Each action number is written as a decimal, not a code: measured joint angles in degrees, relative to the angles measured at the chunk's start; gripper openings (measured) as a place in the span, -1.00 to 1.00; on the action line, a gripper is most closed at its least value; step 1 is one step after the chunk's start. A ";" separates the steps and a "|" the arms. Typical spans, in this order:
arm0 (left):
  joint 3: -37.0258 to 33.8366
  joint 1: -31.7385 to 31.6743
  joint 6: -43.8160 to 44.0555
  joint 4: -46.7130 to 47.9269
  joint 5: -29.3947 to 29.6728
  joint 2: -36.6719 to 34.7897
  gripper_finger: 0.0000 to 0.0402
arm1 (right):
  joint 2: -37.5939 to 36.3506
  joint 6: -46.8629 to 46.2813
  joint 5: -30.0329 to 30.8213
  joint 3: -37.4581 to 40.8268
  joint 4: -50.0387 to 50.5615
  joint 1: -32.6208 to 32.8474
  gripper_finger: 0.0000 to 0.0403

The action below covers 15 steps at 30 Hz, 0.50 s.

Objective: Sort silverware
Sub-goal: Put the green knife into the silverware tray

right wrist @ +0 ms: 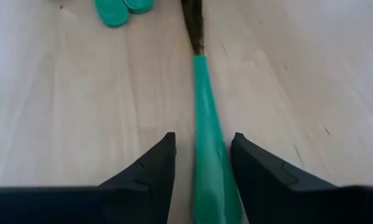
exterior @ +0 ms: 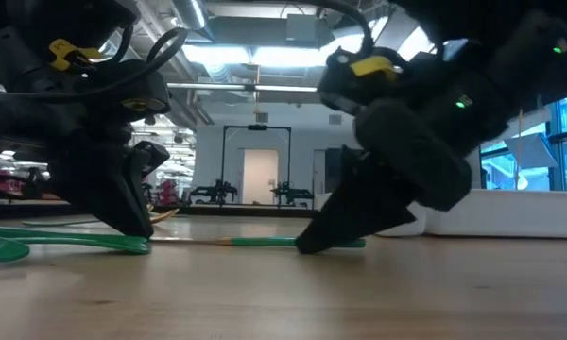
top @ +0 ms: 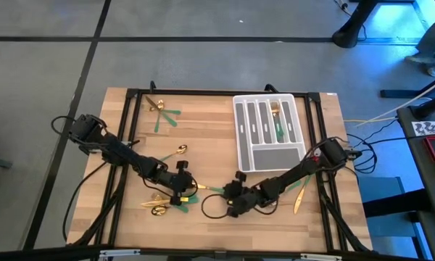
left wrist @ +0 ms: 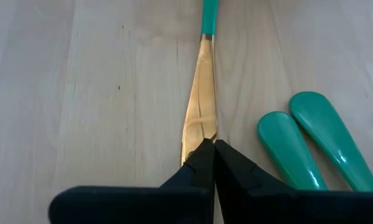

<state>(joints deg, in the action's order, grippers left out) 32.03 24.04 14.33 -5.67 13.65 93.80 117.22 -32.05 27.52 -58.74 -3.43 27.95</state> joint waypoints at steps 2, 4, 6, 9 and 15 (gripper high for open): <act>0.00 0.09 -0.02 0.00 0.11 0.00 -0.99 | -0.10 -2.40 0.10 2.47 -2.35 0.56 -0.26; 0.00 0.28 -0.02 0.00 0.37 0.00 -0.98 | -0.12 -3.62 1.01 4.94 -5.93 1.06 -0.26; 0.01 0.39 -0.09 -0.02 0.72 0.00 -0.98 | -0.12 -4.23 2.08 7.10 -9.79 1.65 -0.26; 0.00 0.64 -0.16 -0.21 1.30 0.05 -0.99 | -0.05 -4.48 2.75 9.25 -13.97 2.05 -0.27; 0.40 1.62 -2.57 -1.42 4.18 -0.58 -0.97 | 0.21 -3.71 2.86 11.40 -17.04 2.03 -0.48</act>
<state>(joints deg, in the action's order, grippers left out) 32.43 25.66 11.76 -7.09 17.83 93.22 117.43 -35.76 30.37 -47.34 -20.47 29.98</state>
